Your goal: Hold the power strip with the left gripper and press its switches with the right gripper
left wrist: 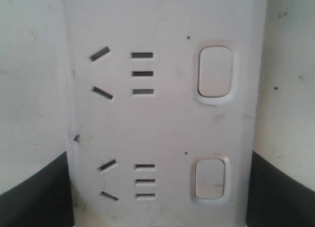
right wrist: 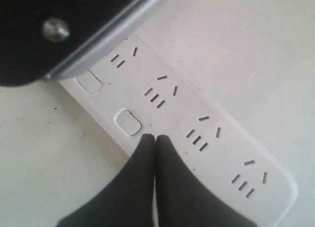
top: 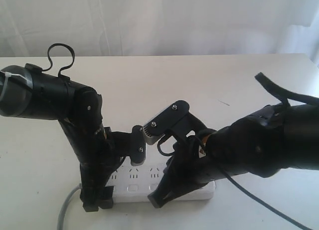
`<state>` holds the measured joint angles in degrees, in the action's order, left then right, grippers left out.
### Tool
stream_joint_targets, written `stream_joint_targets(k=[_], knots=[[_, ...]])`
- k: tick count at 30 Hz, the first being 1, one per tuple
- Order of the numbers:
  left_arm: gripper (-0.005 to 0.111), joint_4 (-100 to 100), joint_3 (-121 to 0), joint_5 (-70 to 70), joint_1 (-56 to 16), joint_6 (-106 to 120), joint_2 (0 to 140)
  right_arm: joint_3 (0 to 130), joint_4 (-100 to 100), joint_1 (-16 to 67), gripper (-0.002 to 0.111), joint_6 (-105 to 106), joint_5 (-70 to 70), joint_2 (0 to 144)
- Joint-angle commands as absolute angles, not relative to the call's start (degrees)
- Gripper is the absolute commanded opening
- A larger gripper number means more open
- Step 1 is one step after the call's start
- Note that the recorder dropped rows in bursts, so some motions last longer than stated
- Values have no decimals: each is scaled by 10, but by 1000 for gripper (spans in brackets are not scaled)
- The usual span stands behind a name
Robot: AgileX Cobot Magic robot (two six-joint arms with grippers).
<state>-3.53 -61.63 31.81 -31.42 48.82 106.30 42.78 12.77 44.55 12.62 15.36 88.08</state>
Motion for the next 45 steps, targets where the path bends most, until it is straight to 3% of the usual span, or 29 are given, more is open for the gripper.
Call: stream_joint_targets(k=[1,18,26,34,45], knots=[[0,-10,-601,348,-314,512,1088,427,121,439,0,122,152,897],[0,-10,-601,347,-314,512,1088,426,97,439,0,114,162,947],[0,-10,-601,347,-314,512,1088,426,-47,439,0,-23,181,947],[0,-10,-601,347,-314,512,1088,424,-27,439,0,-42,177,956],[0,-10,-601,342,-314,512,1088,344,-23,439,0,-43,124,998]])
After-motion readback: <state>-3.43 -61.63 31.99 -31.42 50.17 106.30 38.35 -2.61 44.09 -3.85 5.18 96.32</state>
